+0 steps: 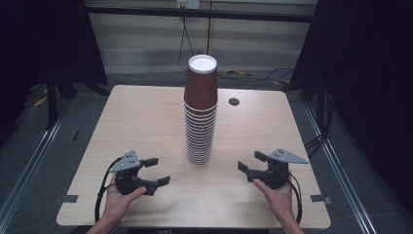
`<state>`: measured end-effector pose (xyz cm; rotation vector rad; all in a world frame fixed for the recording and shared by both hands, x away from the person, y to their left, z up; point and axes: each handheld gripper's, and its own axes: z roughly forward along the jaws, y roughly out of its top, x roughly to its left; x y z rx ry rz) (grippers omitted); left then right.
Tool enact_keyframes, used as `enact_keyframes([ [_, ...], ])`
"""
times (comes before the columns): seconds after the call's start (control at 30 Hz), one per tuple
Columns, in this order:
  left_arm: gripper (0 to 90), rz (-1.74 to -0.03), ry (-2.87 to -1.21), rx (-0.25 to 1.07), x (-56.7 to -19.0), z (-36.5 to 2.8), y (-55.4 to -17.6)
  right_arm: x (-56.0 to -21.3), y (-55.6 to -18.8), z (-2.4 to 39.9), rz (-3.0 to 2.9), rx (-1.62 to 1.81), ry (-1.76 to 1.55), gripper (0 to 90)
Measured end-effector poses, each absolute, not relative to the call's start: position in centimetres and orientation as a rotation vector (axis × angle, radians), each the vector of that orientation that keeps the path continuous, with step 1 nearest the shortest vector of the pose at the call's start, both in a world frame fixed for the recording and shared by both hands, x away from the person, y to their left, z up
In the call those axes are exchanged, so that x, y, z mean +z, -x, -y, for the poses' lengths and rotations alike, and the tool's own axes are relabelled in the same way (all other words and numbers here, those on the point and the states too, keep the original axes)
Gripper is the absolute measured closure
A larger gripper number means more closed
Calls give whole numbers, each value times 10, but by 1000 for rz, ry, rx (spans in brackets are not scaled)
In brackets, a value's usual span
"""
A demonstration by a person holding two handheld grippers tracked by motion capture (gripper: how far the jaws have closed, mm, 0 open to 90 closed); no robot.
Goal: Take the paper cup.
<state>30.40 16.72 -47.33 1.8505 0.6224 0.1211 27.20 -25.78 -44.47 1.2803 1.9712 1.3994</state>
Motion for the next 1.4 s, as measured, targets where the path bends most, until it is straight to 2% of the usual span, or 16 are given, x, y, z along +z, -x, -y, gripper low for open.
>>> enact_keyframes([
  [0.77, 164, -600, -1864, 139, -472, -169, -300, -403, -265, 248, -1993, 1504, -1111, 255],
  [1.4, 175, -600, -1845, 150, -472, -170, -298, -367, -286, 230, -2082, 1553, -998, 245],
])
